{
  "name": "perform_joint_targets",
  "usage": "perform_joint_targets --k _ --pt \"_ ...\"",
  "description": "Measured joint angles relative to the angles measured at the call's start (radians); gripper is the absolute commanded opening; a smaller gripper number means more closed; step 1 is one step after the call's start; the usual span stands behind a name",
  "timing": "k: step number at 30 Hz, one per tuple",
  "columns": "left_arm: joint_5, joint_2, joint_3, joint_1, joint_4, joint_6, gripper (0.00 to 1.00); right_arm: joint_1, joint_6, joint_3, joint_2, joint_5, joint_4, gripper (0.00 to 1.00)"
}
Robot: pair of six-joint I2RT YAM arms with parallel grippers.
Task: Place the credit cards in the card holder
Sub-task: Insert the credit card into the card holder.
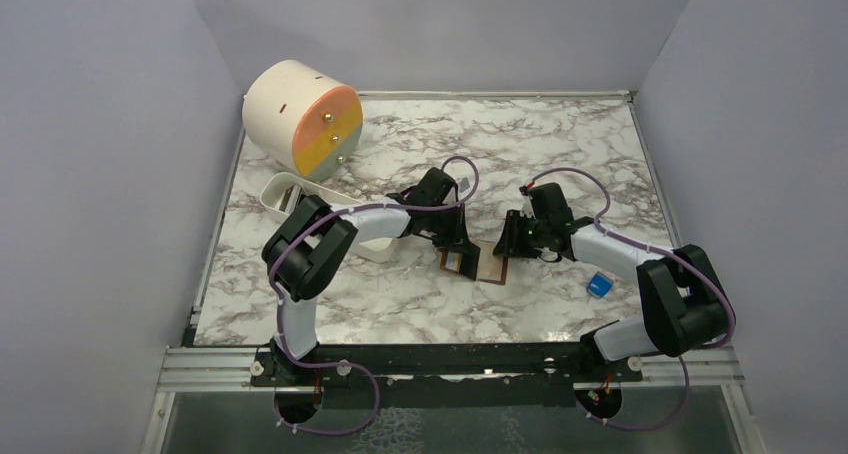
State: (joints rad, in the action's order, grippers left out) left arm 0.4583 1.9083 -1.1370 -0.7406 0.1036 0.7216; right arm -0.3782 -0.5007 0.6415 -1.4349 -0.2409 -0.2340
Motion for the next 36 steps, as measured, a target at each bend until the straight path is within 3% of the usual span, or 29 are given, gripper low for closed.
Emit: perform_joint_targets --k 22,36 --pt "0.08 0.025 0.055 0.026 -0.161 0.011 0.0 0.001 0.0 -0.001 -0.003 -0.003 0.005 0.36" --pt "0.1 0.027 0.126 0.039 -0.307 0.093 0.0 0.007 -0.013 -0.012 -0.003 -0.015 0.023 0.36"
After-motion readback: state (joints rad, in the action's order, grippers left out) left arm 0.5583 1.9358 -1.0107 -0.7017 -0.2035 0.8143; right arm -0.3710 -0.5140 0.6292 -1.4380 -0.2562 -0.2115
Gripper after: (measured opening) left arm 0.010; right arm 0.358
